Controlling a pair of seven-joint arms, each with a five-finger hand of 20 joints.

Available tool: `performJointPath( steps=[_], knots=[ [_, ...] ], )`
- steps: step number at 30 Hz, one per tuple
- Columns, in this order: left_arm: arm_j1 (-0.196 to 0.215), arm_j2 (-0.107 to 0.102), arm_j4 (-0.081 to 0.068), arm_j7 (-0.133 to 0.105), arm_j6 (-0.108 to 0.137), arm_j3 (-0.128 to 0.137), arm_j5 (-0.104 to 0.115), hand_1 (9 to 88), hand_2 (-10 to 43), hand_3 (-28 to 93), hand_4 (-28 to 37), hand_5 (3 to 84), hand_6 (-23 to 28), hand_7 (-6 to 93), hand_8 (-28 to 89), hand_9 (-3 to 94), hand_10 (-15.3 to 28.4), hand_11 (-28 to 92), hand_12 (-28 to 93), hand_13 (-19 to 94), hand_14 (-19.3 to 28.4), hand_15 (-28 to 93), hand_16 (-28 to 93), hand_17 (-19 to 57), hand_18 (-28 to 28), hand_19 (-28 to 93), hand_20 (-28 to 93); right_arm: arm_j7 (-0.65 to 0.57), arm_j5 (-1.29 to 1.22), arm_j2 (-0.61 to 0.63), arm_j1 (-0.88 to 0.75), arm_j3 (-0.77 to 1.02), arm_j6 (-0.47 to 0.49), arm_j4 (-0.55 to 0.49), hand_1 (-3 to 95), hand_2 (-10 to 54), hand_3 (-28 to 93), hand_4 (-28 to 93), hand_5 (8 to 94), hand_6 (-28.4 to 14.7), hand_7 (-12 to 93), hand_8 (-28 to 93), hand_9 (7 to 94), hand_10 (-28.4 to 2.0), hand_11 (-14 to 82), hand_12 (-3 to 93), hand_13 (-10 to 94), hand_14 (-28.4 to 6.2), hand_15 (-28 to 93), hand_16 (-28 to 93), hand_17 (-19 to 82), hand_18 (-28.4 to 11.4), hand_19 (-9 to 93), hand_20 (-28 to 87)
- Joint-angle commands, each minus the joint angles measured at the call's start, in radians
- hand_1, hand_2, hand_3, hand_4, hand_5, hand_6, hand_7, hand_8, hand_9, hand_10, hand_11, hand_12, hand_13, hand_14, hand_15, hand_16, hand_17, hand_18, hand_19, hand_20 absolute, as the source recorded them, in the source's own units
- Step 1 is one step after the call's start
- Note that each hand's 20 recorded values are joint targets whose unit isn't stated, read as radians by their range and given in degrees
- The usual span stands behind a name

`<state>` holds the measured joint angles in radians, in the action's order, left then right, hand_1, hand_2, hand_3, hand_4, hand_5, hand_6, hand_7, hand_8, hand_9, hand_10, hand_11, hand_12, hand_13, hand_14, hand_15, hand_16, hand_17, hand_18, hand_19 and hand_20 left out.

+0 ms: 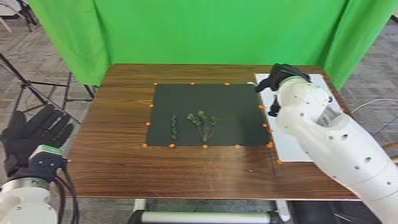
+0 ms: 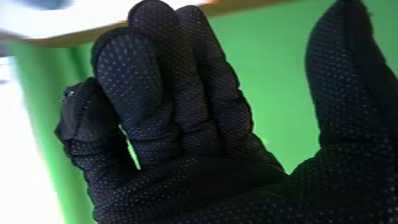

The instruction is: Arrange flowers

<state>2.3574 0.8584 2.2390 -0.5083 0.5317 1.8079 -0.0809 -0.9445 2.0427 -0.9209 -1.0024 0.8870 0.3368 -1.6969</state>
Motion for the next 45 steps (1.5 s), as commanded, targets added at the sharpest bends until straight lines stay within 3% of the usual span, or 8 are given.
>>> performJointPath(
  steps=[1, 13, 24, 29, 32, 35, 42, 45],
  knots=[
    [-0.011, -0.001, -0.01, 0.004, -0.015, -0.009, 0.001, 26.1, 12.6, 72, -28.3, 46.7, 8.4, 21.2, -12, 41.9, 15.3, 30, 9, 31, 17.1, 54, -10, -3.9, 15.6, 43, 13, -0.015, -0.029, 0.045, 0.167, -0.137, 0.129, 0.186, 28.2, -9.5, 61, -21, 67.9, -9.4, 20, -6, 74.7, -18.9, 31.9, 27.9, 69, -14.1, 60, 33, 41, -28.1, 93, 36],
    [-0.009, 0.0, -0.006, -0.006, -0.018, -0.017, 0.002, 26.2, 12.6, 72, -28.3, 46.6, 8.5, 21.3, -12, 41.9, 15.2, 30, 9, 31, 17.0, 54, -10, -3.9, 15.5, 44, 13, -0.026, -0.052, 0.045, 0.149, -0.203, 0.184, 0.278, 28.9, -9.5, 60, -25, 66.5, -9.0, 20, -7, 73.4, -18.4, 35.8, 29.4, 68, -14.5, 63, 35, 40, -27.7, 93, 37],
    [-0.025, 0.013, -0.012, 0.021, -0.022, -0.039, -0.004, 26.2, 12.6, 72, -28.3, 46.7, 8.6, 21.1, -12, 41.9, 15.4, 30, 9, 31, 17.0, 54, -10, -3.9, 15.5, 43, 13, 0.01, -0.02, 0.024, 0.11, -0.242, 0.157, 0.319, 31.7, -9.5, 55, -28, 67.0, -8.6, 20, -8, 73.7, -18.1, 36.4, 29.8, 68, -14.7, 64, 35, 39, -27.8, 93, 37],
    [-0.032, 0.019, -0.016, 0.028, -0.021, -0.043, -0.007, 26.3, 12.7, 72, -28.3, 46.7, 8.6, 21.1, -12, 41.9, 15.4, 30, 9, 31, 17.0, 54, -10, -3.9, 15.5, 44, 13, 0.047, -0.005, 0.014, 0.087, -0.249, 0.136, 0.337, 38.1, -9.5, 66, -28, 70.1, -5.8, 25, -9, 76.6, -15.9, 39.1, 30.4, 71, -13.5, 64, 35, 40, -27.5, 92, 37],
    [-0.033, 0.02, -0.015, 0.031, -0.021, -0.042, -0.009, 26.2, 12.7, 72, -28.3, 46.7, 8.6, 21.0, -12, 41.9, 15.3, 30, 9, 31, 17.0, 54, -10, -3.9, 15.5, 44, 13, 0.038, -0.012, 0.001, 0.072, -0.237, 0.159, 0.346, 49.2, -9.5, 63, -28, 72.1, -3.9, 31, 12, 79.4, -14.8, 40.1, 32.1, 73, -12.7, 64, 37, 41, -27.2, 92, 38],
    [-0.039, 0.025, -0.017, 0.042, -0.019, -0.043, -0.014, 26.3, 12.8, 72, -28.3, 46.6, 8.6, 21.0, -12, 41.9, 15.3, 30, 9, 31, 16.9, 54, -10, -3.9, 15.5, 44, 13, 0.032, -0.019, -0.002, 0.057, -0.23, 0.155, 0.351, 53.9, -9.5, 62, -28, 73.2, -2.6, 34, 15, 81.4, -12.8, 36.7, 41.1, 74, -12.4, 64, 37, 41, -26.9, 92, 38],
    [-0.047, 0.033, -0.019, 0.049, -0.015, -0.05, -0.013, 26.3, 12.9, 72, -28.3, 46.6, 8.6, 21.2, -12, 41.9, 15.3, 30, 9, 31, 16.9, 54, -10, -3.9, 15.5, 44, 13, 0.057, -0.017, 0.022, 0.01, -0.176, 0.112, 0.313, 55.3, -9.5, 69, -27, 77.7, -1.5, 39, 21, 85.2, -11.3, 34.7, 47.6, 77, -12.3, 65, 39, 43, -27.3, 93, 40],
    [-0.027, 0.023, -0.013, 0.023, -0.025, -0.051, -0.004, 26.2, 12.8, 72, -28.3, 46.6, 8.6, 21.2, -12, 41.8, 15.4, 30, 9, 31, 16.9, 54, -10, -3.9, 15.5, 44, 13, 0.084, -0.008, 0.07, -0.041, -0.13, 0.019, 0.235, 53.3, -9.5, 73, -22, 76.5, -1.7, 40, 24, 85.5, -10.6, 32.2, 50.1, 77, -12.0, 64, 39, 43, -27.1, 93, 40]
  ],
)
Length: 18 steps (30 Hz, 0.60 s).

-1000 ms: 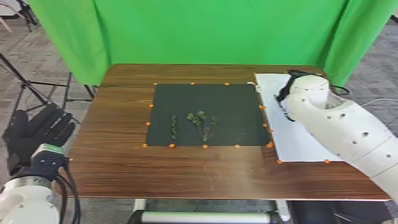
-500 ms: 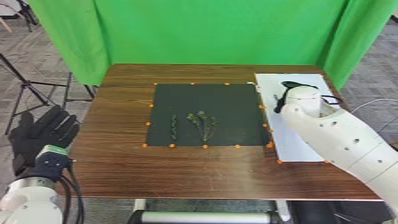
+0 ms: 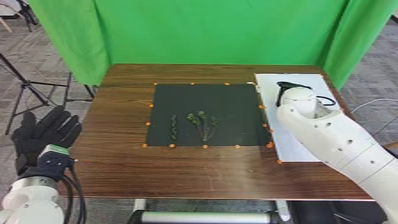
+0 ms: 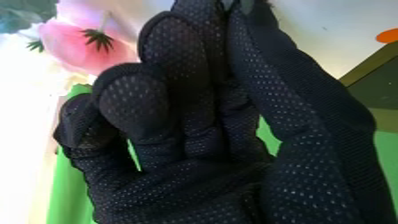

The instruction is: Arrange flowers

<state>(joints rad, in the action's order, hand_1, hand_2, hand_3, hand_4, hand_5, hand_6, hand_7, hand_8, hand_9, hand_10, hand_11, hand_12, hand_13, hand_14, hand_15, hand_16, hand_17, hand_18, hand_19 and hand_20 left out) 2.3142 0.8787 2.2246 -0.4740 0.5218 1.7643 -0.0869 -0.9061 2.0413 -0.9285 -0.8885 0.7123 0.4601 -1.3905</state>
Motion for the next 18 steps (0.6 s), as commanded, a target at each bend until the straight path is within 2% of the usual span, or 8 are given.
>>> performJointPath(
  steps=[1, 7, 8, 9, 12, 14, 17, 18],
  knots=[
    [0.02, 0.003, 0.002, -0.013, -0.017, -0.006, 0.001, 26.2, 12.8, 72, -28.3, 46.6, 8.5, 21.2, -12, 41.8, 15.4, 30, 9, 31, 17.0, 54, -10, -3.9, 15.5, 44, 13, 0.053, 0.002, 0.093, -0.174, 0.065, -0.143, -0.101, 53.0, -9.5, 73, -21, 76.4, -1.8, 41, 24, 85.5, -10.4, 31.7, 50.4, 77, -12.0, 64, 39, 44, -27.1, 93, 40],
    [0.021, 0.003, -0.002, -0.008, -0.021, -0.002, -0.002, 26.2, 12.8, 72, -28.3, 46.6, 8.6, 21.3, -12, 41.8, 15.3, 30, 9, 31, 17.0, 54, -10, -3.9, 15.5, 44, 13, 0.079, 0.01, 0.178, -0.312, 0.214, -0.299, -0.325, 51.3, -9.5, 75, -18, 75.3, -2.1, 44, 24, 86.7, -9.6, 30.0, 50.6, 79, -10.4, 62, 38, 46, -26.9, 93, 40],
    [0.018, 0.008, -0.005, 0.004, -0.021, 0.001, -0.008, 26.2, 12.8, 72, -28.3, 46.6, 8.6, 21.2, -12, 41.7, 15.3, 30, 9, 31, 17.0, 54, -10, -3.9, 15.5, 44, 13, 0.082, 0.002, 0.186, -0.339, 0.238, -0.303, -0.365, 51.3, -9.5, 75, -18, 75.3, -2.1, 44, 24, 86.7, -9.6, 29.9, 50.6, 79, -10.4, 62, 38, 46, -26.9, 93, 40],
    [0.032, 0.007, -0.001, -0.004, -0.02, 0.01, -0.004, 26.2, 12.8, 72, -28.3, 46.6, 8.6, 21.2, -12, 41.7, 15.3, 30, 9, 31, 16.9, 54, -10, -3.9, 15.5, 44, 13, 0.094, -0.005, 0.186, -0.358, 0.254, -0.314, -0.395, 51.3, -9.5, 75, -18, 75.3, -2.1, 44, 24, 86.7, -9.7, 30.0, 50.7, 79, -10.3, 61, 38, 46, -26.9, 93, 40],
    [0.035, 0.007, -0.003, -0.011, -0.022, 0.012, -0.001, 26.2, 12.7, 72, -28.3, 46.6, 8.6, 21.2, -12, 41.8, 15.3, 30, 9, 31, 16.9, 54, -10, -3.9, 15.5, 44, 13, 0.084, -0.089, 0.178, -0.391, 0.284, -0.3, -0.475, 51.4, -9.5, 75, -19, 75.2, -2.1, 45, 24, 86.7, -9.8, 29.9, 50.8, 79, -10.4, 61, 39, 46, -26.9, 93, 40],
    [0.021, 0.006, -0.002, 0.003, -0.014, 0.008, -0.005, 26.2, 12.7, 72, -28.3, 46.6, 8.6, 21.1, -12, 41.8, 15.3, 30, 9, 31, 17.0, 54, -10, -3.9, 15.5, 44, 13, 0.084, -0.115, 0.158, -0.412, 0.308, -0.276, -0.503, 51.5, -9.5, 75, -19, 75.0, -2.1, 45, 24, 86.6, -9.9, 30.2, 50.8, 79, -10.5, 61, 39, 46, -26.9, 93, 40],
    [0.036, 0.006, 0.006, -0.004, -0.015, 0.011, -0.005, 26.2, 12.7, 72, -28.3, 46.6, 8.5, 21.1, -12, 41.8, 15.3, 30, 9, 31, 17.0, 54, -10, -3.9, 15.5, 43, 13, 0.091, -0.135, 0.121, -0.43, 0.301, -0.263, -0.545, 51.5, -9.5, 75, -19, 74.8, -2.3, 45, 24, 86.2, -10.1, 30.3, 50.7, 79, -10.7, 62, 39, 46, -26.9, 93, 40],
    [0.029, 0.009, 0.001, 0.001, -0.015, 0.01, -0.007, 26.2, 12.7, 72, -28.3, 46.6, 8.5, 21.1, -12, 41.8, 15.4, 30, 9, 31, 17.0, 54, -10, -3.9, 15.5, 43, 13, 0.093, -0.132, 0.111, -0.429, 0.29, -0.262, -0.555, 51.5, -9.5, 75, -19, 74.8, -2.4, 45, 24, 86.2, -10.1, 30.4, 50.6, 79, -10.7, 62, 39, 46, -26.9, 93, 40]
  ],
)
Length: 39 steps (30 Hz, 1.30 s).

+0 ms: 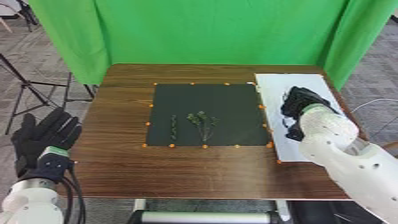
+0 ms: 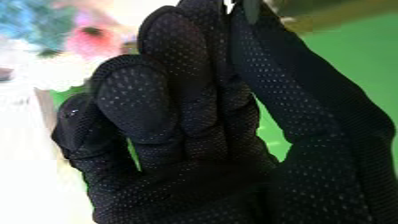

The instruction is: Arrange flowers

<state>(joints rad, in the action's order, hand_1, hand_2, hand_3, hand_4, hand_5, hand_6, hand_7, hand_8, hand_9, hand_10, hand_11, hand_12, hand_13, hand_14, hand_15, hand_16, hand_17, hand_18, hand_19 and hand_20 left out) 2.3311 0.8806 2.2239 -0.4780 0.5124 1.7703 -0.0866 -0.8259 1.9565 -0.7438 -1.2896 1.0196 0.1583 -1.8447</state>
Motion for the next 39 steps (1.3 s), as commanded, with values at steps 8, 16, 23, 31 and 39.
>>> performJointPath(
  steps=[8, 16, 23, 31, 39],
  knots=[
    [0.018, 0.002, 0.008, 0.01, -0.01, -0.005, -0.015, 26.2, 12.7, 72, -28.3, 46.5, 8.5, 21.1, -12, 41.8, 15.4, 30, 9, 31, 17.0, 54, -10, -3.9, 15.5, 43, 13, -0.054, -0.027, -0.154, -0.037, -0.09, 0.074, -0.118, 52.2, -9.5, 74, -20, 74.7, -2.6, 44, 24, 85.7, -10.5, 30.7, 50.4, 79, -11.4, 62, 39, 46, -27.4, 93, 39],
    [0.014, 0.001, 0.005, 0.005, -0.009, -0.009, -0.007, 26.2, 12.7, 72, -28.3, 46.5, 8.5, 21.1, -12, 41.8, 15.3, 30, 9, 31, 17.0, 54, -10, -3.9, 15.5, 43, 13, -0.052, -0.005, -0.198, -0.045, -0.127, 0.079, -0.074, 52.2, -9.5, 74, -20, 74.6, -2.8, 44, 24, 85.4, -10.7, 31.2, 50.2, 78, -11.7, 63, 39, 45, -27.5, 93, 39],
    [0.023, 0.002, 0.009, 0.002, -0.003, -0.002, -0.005, 26.2, 12.6, 72, -28.3, 46.6, 8.6, 21.0, -12, 41.7, 15.2, 30, 9, 31, 17.0, 54, -10, -3.9, 15.5, 43, 13, -0.061, 0.008, -0.215, -0.046, -0.137, 0.064, -0.055, 52.0, -9.5, 74, -21, 74.3, -2.8, 44, 23, 85.2, -10.9, 31.7, 50.0, 78, -11.5, 63, 39, 45, -27.5, 93, 39],
    [0.019, 0.004, 0.007, 0.01, -0.004, 0.0, -0.009, 26.3, 12.9, 72, -28.3, 46.7, 8.5, 21.1, -12, 41.8, 15.3, 30, 9, 31, 17.0, 54, -10, -3.9, 15.5, 43, 13, -0.069, 0.029, -0.238, -0.022, -0.148, 0.044, 0.007, 52.1, -9.5, 74, -21, 73.8, -2.5, 45, 22, 84.8, -10.8, 31.8, 50.5, 78, -11.3, 63, 39, 45, -27.1, 93, 39],
    [0.016, 0.004, 0.006, 0.018, -0.007, -0.002, -0.011, 26.2, 12.9, 72, -28.3, 46.6, 8.5, 21.1, -12, 41.8, 15.3, 30, 9, 31, 16.9, 54, -10, -3.9, 15.5, 43, 13, -0.072, 0.038, -0.243, -0.02, -0.158, 0.038, 0.018, 51.2, -9.5, 75, -21, 73.5, -2.4, 45, 21, 84.6, -10.7, 32.0, 50.6, 78, -11.3, 64, 39, 45, -27.0, 93, 39]
  ],
)
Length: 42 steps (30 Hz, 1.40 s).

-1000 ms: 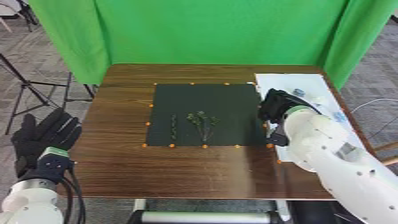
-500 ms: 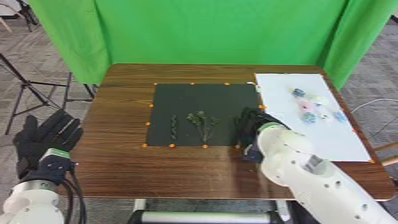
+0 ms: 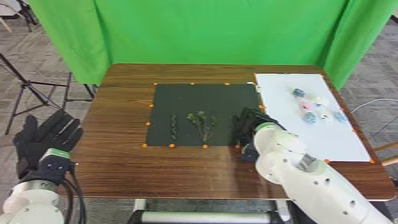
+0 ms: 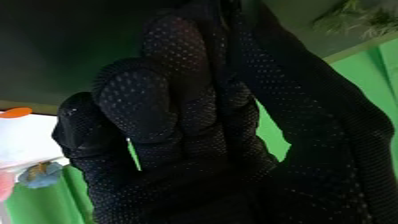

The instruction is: Arrange flowers

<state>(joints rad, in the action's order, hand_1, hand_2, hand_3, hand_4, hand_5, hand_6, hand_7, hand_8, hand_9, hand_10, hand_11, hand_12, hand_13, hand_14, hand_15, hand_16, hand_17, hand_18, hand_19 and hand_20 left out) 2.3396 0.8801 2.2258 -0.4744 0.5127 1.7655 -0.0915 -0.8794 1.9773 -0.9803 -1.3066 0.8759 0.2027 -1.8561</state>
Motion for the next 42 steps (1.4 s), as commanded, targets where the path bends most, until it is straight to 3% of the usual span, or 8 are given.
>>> performJointPath(
  steps=[1, 10, 14, 17, 26, 30, 36, 42],
  knots=[
    [0.008, 0.005, 0.005, 0.014, -0.006, 0.006, -0.004, 26.3, 12.9, 72, -28.3, 46.6, 8.5, 21.0, -12, 41.8, 15.3, 30, 9, 31, 16.9, 54, -10, -3.9, 15.5, 43, 13, -0.027, 0.014, -0.009, -0.002, -0.015, 0.004, 0.032, 50.8, -9.5, 75, -21, 73.4, -2.3, 46, 21, 84.4, -10.8, 32.2, 50.7, 77, -11.3, 64, 39, 45, -26.9, 93, 39],
    [0.013, 0.003, 0.007, 0.007, 0.002, 0.011, -0.001, 27.8, 13.8, 75, -28.1, 46.7, 8.6, 21.0, -12, 41.9, 15.3, 30, 9, 31, 16.9, 54, -10, -3.8, 15.5, 43, 13, -0.046, -0.001, 0.0, -0.021, 0.017, 0.084, 0.007, 38.3, -9.5, 71, -22, 71.4, -4.5, 40, 17, 78.8, -15.3, 42.8, 34.5, 75, -12.3, 65, 38, 44, -27.5, 93, 38],
    [0.005, 0.005, 0.002, -0.003, 0.006, 0.004, 0.002, 27.8, 12.3, 74, -28.2, 46.7, 8.6, 21.2, -12, 41.9, 15.2, 30, 9, 31, 16.9, 54, -10, -3.8, 15.4, 43, 13, -0.04, 0.004, 0.009, -0.026, 0.023, 0.085, -0.007, 31.5, -9.5, 73, -23, 69.8, -5.8, 43, -9, 77.5, -15.9, 42.9, 33.9, 73, -12.9, 65, 38, 43, -27.8, 93, 37],
    [0.01, 0.003, 0.006, -0.021, 0.011, 0.004, 0.014, 27.4, 11.3, 74, -28.2, 46.6, 8.6, 21.2, -12, 41.8, 15.2, 30, 9, 31, 17.0, 54, -10, -3.8, 15.5, 43, 13, -0.039, -0.004, 0.018, -0.031, 0.036, 0.081, -0.026, 30.2, -9.5, 73, -23, 68.2, -6.5, 42, -10, 76.1, -16.4, 43.1, 33.9, 72, -13.4, 65, 38, 42, -28.0, 93, 37],
    [0.015, 0.006, 0.006, -0.031, 0.007, 0.005, 0.018, 27.1, 10.7, 74, -28.3, 46.6, 8.7, 21.4, -12, 41.4, 15.2, 30, 9, 31, 17.0, 54, -10, -3.7, 15.3, 43, 13, -0.032, 0.016, 0.037, -0.05, 0.105, 0.082, -0.089, 28.7, -9.5, 70, -24, 67.4, -7.4, 38, -10, 75.8, -16.9, 43.1, 33.5, 72, -13.7, 65, 38, 42, -28.2, 93, 36],
    [0.02, 0.005, 0.009, -0.033, 0.004, 0.005, 0.015, 27.0, 10.7, 74, -28.3, 46.5, 8.7, 21.5, -12, 41.5, 15.2, 30, 9, 31, 17.0, 54, -10, -3.7, 15.3, 43, 13, 0.054, 0.069, 0.066, -0.065, 0.21, 0.096, -0.115, 28.0, -9.5, 69, -24, 66.0, -8.1, 37, -9, 74.4, -17.7, 42.3, 33.3, 70, -14.8, 65, 38, 40, -28.3, 93, 35],
    [0.023, 0.008, 0.008, -0.016, -0.002, -0.007, 0.0, 26.7, 10.9, 74, -28.3, 46.6, 8.7, 21.6, -12, 41.6, 15.1, 31, 9, 31, 16.9, 54, -10, -3.8, 15.3, 43, 13, 0.124, 0.077, 0.131, -0.068, 0.344, 0.11, -0.086, 31.7, -9.5, 74, -26, 60.1, -6.8, 30, -10, 65.7, -17.1, 22.8, 20.8, 63, -15.1, 62, 31, 35, -26.4, 89, 37],
    [0.027, 0.004, 0.006, -0.013, -0.009, 0.004, -0.003, 26.8, 11.1, 73, -28.3, 46.6, 8.7, 21.5, -12, 41.7, 15.2, 31, 9, 31, 17.0, 54, -10, -3.9, 15.4, 43, 13, 0.121, 0.109, 0.177, -0.064, 0.389, 0.115, -0.003, 34.6, -9.5, 76, -28, 59.2, -6.6, 21, -12, 60.7, -15.4, 15.5, 16.3, 61, -14.7, 60, 29, 34, -26.4, 87, 38]
  ],
)
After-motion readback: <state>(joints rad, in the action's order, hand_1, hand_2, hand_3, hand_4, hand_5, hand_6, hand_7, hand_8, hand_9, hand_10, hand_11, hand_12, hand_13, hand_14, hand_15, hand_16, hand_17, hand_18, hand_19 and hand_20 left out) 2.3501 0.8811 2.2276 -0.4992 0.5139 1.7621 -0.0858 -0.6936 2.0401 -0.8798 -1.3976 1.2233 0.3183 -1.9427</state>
